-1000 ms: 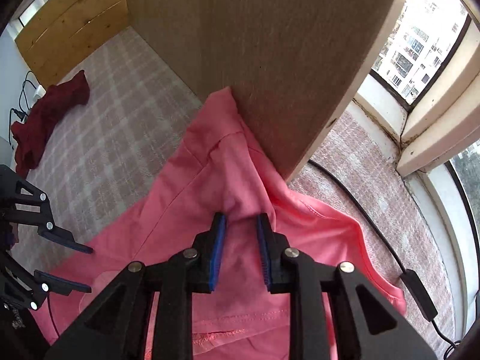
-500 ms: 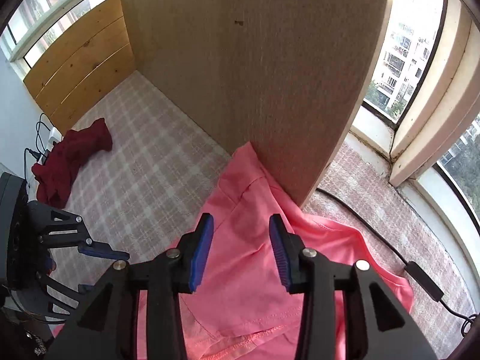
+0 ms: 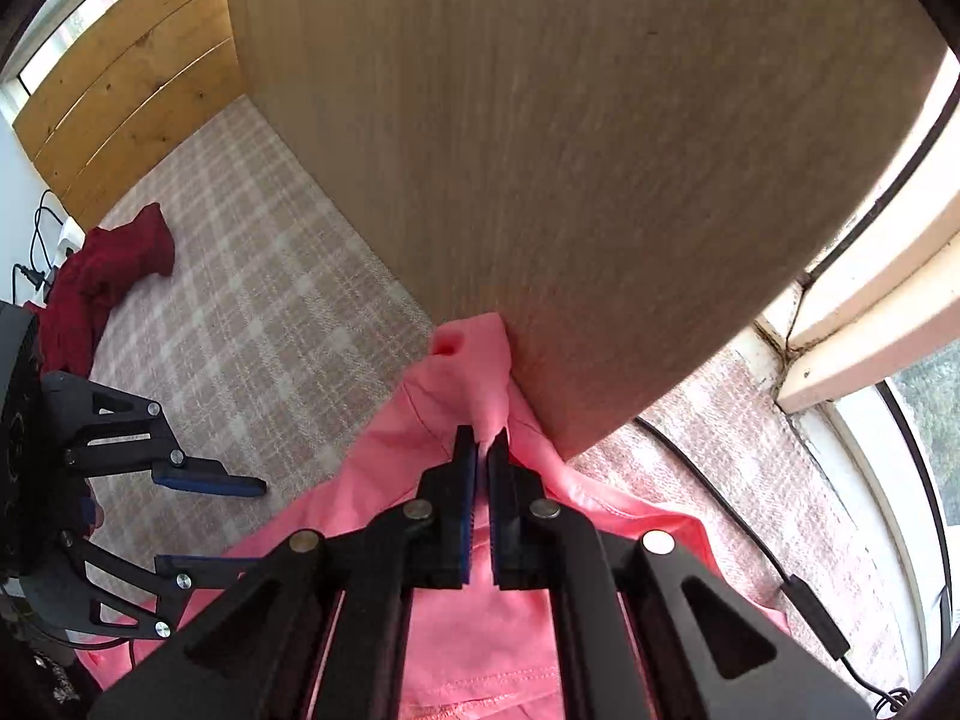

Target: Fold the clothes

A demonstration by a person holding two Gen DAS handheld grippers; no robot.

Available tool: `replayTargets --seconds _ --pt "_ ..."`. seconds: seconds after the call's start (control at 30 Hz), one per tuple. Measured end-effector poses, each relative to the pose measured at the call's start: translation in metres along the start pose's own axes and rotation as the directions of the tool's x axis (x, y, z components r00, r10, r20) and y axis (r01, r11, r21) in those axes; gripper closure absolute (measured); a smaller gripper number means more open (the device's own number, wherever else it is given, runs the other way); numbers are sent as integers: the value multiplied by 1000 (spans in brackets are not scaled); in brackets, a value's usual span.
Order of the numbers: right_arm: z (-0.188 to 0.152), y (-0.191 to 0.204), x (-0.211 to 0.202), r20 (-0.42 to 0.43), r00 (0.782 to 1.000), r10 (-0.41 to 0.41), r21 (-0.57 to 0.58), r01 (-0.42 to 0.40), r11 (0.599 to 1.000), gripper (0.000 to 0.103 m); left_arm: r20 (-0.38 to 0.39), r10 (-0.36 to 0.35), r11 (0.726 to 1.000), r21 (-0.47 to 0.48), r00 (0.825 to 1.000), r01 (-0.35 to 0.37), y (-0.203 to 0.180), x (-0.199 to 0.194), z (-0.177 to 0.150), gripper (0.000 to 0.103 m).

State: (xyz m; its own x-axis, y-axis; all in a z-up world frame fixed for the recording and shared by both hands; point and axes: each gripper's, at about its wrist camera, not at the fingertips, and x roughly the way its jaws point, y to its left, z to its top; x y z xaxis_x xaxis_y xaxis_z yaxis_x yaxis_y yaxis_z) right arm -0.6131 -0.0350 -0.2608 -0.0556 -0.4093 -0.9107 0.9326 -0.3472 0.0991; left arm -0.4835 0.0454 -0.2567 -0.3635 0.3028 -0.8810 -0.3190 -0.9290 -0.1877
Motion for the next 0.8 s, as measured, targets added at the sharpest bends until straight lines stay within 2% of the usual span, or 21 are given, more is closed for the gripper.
replayTargets --seconds 0.07,0.1,0.13,0.23,0.33,0.4,0.47,0.5,0.53,0.57,0.7,0.8 --pt "-1 -2 -5 6 1000 16 6 -16 1000 91 0 9 1000 5 1000 -9 -1 0 0 71" --pt "-2 -4 -8 -6 1000 11 20 -11 1000 79 3 12 1000 0 1000 -12 0 -4 0 71" --pt "-3 -5 -11 -18 1000 7 34 -6 999 74 12 15 1000 -5 1000 -15 0 -9 0 71" --pt "-19 -9 -55 33 998 60 82 -62 995 74 48 12 1000 1 999 -12 -5 -38 -6 71" --pt "-52 -20 -135 128 990 67 158 -87 984 74 97 8 999 44 995 -12 -19 -77 -19 71" --pt "-82 -27 -197 183 983 20 222 -62 973 73 118 6 998 68 993 -14 -27 -102 -29 70" --pt "-119 -29 -258 222 974 -43 280 -21 960 65 134 9 996 91 991 -21 -39 -123 -39 67" --pt "-140 -27 -287 242 966 -86 306 7 952 57 139 4 994 103 990 -18 -46 -134 -48 62" --pt "-162 -25 -313 260 957 -129 336 35 941 49 143 -3 993 117 990 -14 -53 -144 -56 62" --pt "-184 -23 -334 266 949 -167 369 60 928 46 145 -14 991 135 989 -6 -63 -151 -63 62" --pt "-269 -15 -388 237 931 -279 492 133 861 44 116 -76 976 210 990 51 -115 -162 -96 61" --pt "-329 -10 -406 243 930 -275 560 97 823 44 72 -116 963 252 991 95 -157 -165 -129 61"
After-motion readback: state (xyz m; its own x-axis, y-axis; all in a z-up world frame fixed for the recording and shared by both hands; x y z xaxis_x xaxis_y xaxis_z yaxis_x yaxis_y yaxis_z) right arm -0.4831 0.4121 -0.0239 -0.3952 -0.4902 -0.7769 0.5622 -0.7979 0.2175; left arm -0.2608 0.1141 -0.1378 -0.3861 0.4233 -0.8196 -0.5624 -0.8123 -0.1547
